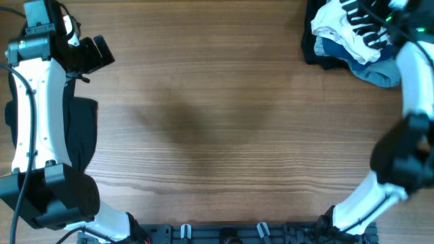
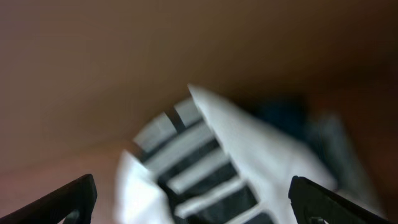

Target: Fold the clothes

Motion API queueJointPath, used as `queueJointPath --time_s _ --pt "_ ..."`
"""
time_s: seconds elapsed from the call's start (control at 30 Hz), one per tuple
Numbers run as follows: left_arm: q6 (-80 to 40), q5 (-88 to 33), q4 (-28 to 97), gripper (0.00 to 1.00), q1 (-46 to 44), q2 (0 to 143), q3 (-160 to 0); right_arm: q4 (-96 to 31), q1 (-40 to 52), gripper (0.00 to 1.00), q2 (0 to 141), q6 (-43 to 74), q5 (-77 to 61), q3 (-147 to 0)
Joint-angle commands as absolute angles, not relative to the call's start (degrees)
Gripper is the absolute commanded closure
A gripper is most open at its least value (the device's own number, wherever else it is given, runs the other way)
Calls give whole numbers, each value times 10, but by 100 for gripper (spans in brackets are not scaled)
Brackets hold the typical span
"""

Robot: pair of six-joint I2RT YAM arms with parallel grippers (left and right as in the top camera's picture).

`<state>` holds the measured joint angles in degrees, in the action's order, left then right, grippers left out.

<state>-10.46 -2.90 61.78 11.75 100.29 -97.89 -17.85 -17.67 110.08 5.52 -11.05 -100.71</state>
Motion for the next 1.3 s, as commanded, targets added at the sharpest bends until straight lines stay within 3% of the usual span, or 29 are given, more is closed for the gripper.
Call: queueJointPath --time_s 0.0,0.17,0.47,0.6,0.7,0.77,0.9,1.0,1.17,1.27 --pt "-112 -36 617 0 122 1003 -986 -172 -175 0 919 30 -121 -1043" --pt "-112 -36 617 0 122 1003 -986 -172 -175 0 771 30 -121 -1043" --pt "-112 -36 617 0 122 1003 -986 -239 -175 0 727 30 -121 -1042" --pt "-112 -36 617 0 122 1003 -986 -480 -157 0 714 30 -121 -1041" --pt "-112 -36 617 0 122 1003 -986 -659 -89 0 680 29 -120 -1035" --pt "-112 -36 617 0 122 1003 -986 -672 -40 0 649 -32 -64 -1007" --pt "-112 -36 617 0 122 1003 -986 -548 -2 0 537 -73 -63 -855" --pt "-112 -36 617 0 122 1003 -986 -288 -2 0 403 -72 -127 -605" --pt "-112 -36 617 0 122 1003 -986 -43 -2 0 224 75 -94 -268" --pt "-112 -36 617 0 122 1003 -986 23 -2 0 139 93 -90 -136"
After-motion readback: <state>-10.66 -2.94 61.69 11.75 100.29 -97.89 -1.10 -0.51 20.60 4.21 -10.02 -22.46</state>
